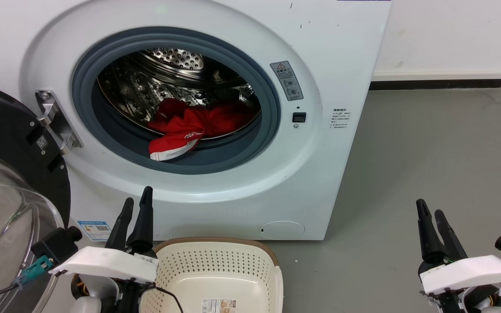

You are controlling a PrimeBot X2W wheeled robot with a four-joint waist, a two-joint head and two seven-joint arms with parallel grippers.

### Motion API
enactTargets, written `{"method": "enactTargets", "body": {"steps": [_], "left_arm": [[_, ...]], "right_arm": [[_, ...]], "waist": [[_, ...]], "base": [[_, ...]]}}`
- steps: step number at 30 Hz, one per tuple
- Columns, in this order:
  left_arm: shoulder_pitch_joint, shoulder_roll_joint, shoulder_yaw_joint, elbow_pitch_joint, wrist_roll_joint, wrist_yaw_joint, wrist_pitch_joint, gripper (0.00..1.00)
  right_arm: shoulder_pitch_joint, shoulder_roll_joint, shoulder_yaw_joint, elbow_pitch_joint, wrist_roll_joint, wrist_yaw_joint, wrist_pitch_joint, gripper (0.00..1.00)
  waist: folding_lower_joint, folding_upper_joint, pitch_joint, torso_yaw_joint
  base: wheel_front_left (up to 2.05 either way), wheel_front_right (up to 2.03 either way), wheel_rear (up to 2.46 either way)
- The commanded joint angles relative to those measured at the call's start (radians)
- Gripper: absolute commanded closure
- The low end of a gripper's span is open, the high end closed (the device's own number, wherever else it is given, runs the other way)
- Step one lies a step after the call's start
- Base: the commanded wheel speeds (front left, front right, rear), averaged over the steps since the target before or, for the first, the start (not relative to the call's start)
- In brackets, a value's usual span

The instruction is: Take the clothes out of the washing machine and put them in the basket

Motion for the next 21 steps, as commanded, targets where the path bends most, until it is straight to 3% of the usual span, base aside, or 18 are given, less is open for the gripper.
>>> {"method": "enactTargets", "body": {"steps": [1,21], "left_arm": [[-0.021,0.012,-0.003,-0.018,0.048,0.000,-0.012,0.00],[-0.030,0.047,-0.048,-0.024,0.330,0.033,-0.070,0.00]], "right_arm": [[-0.011,0.000,0.004,-0.010,-0.048,0.000,-0.013,0.00],[-0.002,0.003,0.007,-0.023,-0.345,0.000,-0.069,0.00]], "waist": [[0.0000,0.0000,0.001,0.000],[0.0000,0.0000,0.002,0.002]], "base": [[0.00,0.00,0.00],[0.00,0.00,0.00]]}}
